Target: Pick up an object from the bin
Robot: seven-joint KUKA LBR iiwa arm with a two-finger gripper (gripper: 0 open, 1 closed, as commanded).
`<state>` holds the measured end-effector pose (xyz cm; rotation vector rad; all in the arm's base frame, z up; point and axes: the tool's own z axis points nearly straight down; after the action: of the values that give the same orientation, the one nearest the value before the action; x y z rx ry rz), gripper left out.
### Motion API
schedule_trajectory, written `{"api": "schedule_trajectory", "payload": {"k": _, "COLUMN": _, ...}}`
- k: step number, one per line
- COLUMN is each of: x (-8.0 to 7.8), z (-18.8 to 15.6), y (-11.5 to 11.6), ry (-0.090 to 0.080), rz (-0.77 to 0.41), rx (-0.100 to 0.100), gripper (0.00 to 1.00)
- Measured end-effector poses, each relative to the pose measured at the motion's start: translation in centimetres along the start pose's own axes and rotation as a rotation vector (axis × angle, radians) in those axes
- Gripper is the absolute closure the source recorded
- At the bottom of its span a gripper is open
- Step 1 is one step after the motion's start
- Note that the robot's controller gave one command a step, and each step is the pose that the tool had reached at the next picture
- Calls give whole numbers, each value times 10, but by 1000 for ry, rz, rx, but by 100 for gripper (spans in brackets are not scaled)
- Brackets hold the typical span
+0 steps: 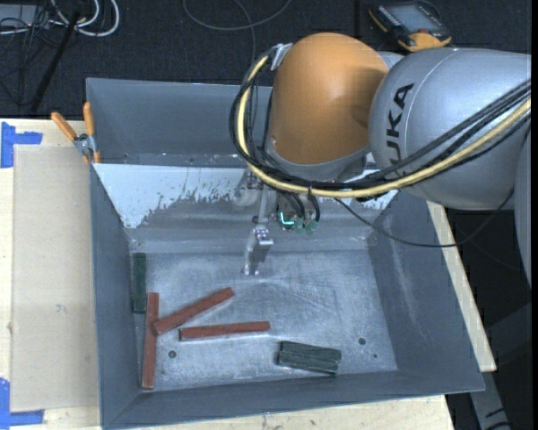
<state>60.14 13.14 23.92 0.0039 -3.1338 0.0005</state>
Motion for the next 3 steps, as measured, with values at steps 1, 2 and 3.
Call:
{"api": "schedule_trajectory", "payload": {"k": 1, "x": -1, "z": -5, "y": -1, "ry": -8, "rz": 3, "rx": -1, "gripper": 0}}
{"api": "schedule_trajectory", "payload": {"k": 2, "x": 32, "z": 57, "y": 7, "ry": -10, "rz": 52, "rx": -2, "gripper": 0}}
{"api": "schedule_trajectory", "payload": {"k": 3, "x": 25, "z": 116, "y": 6, "ry": -11, "rz": 105, "rx": -2, "gripper": 0}}
